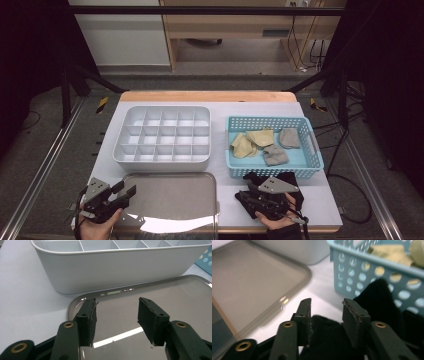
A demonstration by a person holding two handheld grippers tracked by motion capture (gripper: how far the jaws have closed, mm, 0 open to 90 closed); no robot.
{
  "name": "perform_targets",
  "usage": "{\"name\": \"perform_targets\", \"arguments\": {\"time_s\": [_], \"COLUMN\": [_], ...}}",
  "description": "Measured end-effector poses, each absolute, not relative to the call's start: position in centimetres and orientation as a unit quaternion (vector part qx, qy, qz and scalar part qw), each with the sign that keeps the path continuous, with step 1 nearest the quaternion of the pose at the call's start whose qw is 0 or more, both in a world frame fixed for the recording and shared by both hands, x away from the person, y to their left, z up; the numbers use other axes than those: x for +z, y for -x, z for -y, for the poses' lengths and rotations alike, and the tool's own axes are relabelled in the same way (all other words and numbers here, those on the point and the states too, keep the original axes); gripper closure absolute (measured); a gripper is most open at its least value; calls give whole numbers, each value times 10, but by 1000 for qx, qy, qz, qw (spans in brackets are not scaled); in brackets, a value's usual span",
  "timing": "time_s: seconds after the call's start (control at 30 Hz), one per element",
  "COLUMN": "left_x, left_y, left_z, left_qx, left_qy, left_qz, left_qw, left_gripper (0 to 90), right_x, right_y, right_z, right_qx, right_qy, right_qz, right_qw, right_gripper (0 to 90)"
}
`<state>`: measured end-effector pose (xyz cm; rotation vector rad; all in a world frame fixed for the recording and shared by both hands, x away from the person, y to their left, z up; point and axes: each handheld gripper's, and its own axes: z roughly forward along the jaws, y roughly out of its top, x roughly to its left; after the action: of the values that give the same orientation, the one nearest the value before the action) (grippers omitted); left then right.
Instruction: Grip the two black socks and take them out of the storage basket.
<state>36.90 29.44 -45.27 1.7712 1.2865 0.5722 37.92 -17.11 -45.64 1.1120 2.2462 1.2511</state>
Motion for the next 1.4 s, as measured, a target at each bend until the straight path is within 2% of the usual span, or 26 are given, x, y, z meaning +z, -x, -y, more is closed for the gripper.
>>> {"name": "perform_targets", "arguments": {"time_s": [0.1,0.5,0.7,0.83,1.03,1.17,1.4], "left_x": [-453,-453,-453,-453,-453,-453,-453], "left_y": [-369,-370,-369,-369,-370,-370,-370], "left_z": [-294,-295,-295,-294,-293,-293,-294], "left_qx": [228,226,227,226,226,226,226], "left_qy": [-710,-711,-712,-711,-712,-712,-711], "left_qz": [-514,-515,-514,-515,-516,-514,-515], "left_qw": [425,422,422,422,420,421,423], "left_gripper": [478,478,480,480,481,481,481], "right_x": [-462,-476,-481,-480,-471,-456,-452], "right_y": [-378,-369,-370,-371,-371,-374,-376], "right_z": [175,181,185,187,187,171,145], "right_qx": [435,415,406,403,417,449,488], "right_qy": [-396,-389,-394,-404,-400,-357,-302], "right_qz": [-790,-804,-807,-806,-802,-806,-813], "right_qw": [174,175,167,157,150,145,102], "right_gripper": [536,622,781,839,852,853,848]}}
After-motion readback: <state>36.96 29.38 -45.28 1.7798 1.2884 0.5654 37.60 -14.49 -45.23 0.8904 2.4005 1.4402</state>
